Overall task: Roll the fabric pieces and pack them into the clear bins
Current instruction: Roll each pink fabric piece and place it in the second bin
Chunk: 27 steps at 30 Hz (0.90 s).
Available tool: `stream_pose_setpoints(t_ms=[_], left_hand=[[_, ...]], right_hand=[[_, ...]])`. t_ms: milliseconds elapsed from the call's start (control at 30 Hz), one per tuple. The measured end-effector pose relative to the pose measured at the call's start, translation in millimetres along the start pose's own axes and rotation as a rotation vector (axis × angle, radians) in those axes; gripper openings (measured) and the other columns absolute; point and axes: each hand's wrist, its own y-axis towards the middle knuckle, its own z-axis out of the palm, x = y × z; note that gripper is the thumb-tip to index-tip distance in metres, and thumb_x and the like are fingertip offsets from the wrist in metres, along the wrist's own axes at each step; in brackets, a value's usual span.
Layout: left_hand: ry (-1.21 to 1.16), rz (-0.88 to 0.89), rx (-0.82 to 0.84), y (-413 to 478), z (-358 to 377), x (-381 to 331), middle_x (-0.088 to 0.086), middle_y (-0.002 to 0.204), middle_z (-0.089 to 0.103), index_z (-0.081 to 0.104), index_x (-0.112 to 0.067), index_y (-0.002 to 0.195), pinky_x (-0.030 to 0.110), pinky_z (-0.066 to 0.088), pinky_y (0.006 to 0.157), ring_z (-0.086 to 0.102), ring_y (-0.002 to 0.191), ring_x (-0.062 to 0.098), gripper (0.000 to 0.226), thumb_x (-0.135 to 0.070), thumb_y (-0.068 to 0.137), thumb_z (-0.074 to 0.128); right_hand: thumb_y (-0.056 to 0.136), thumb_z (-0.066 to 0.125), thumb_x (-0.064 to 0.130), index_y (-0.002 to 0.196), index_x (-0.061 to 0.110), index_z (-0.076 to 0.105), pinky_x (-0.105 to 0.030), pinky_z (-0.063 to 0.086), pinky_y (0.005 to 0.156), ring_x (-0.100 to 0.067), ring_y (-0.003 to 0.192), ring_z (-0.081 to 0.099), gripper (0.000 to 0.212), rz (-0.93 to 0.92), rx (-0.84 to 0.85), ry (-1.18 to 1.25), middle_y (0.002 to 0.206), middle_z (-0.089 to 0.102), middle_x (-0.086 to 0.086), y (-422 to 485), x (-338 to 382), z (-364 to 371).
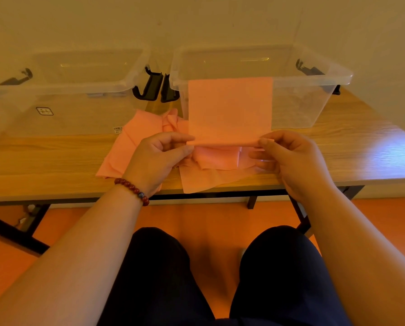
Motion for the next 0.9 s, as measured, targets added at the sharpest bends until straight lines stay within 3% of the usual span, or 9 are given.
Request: stream_pose_setpoints(t_ms=[267,500,633,900], left_hand=[[0.053,-0.003,-0.007,2.2,1.4,1.9,-0.004,0.074,0.073,0.070,-0.021,0.089,0.025,0.058,0.074,0.068,0.074,0.013,0.014,-0.011,0.090,0.061],[-0.013,-0.004,0.000,2.0,2.9,-2.3,-0.005,0.067,0.071,0.062,-0.020,0.092,0.020,0.057,0.062,0.068,0.065,0.006,0.017,-0.003,0.089,0.061],[-0.001,0.009,-0.016,-0.3,4.5,-3.0,-0.006,0.069,0.070,0.067,-0.019,0.088,0.019,0.057,0.062,0.067,0.066,0.006,0.016,-0.004,0.089,0.061],[0.030,0.019,0.004,-1.2,2.6,-1.8,-0.003,0.071,0.071,0.069,-0.018,0.089,0.018,0.056,0.065,0.066,0.066,0.005,0.015,-0.005,0.088,0.062]], right_hand=[[0.095,0.059,0.011,0.095,0.017,0.066,-0.024,0.056,0.061,-0.012,0.070,0.068,0.010,-0.019,-0.004,0.010,0.078,0.069,-0.002,0.3,-0.3,-0.5],[0.092,0.062,0.011,0.095,0.016,0.067,-0.029,0.056,0.070,-0.014,0.076,0.070,0.008,-0.021,0.024,-0.037,0.080,0.070,-0.001,-0.8,-0.3,-2.3],[0.094,0.061,0.014,0.089,0.016,0.068,-0.032,0.058,0.072,-0.017,0.083,0.072,0.009,-0.026,0.010,-0.032,0.083,0.073,-0.001,-1.7,-1.2,-1.3],[0.094,0.061,0.010,0.095,0.018,0.064,-0.030,0.057,0.066,-0.016,0.074,0.071,0.008,-0.012,0.003,0.002,0.076,0.071,-0.001,1.0,-2.3,-1.5]])
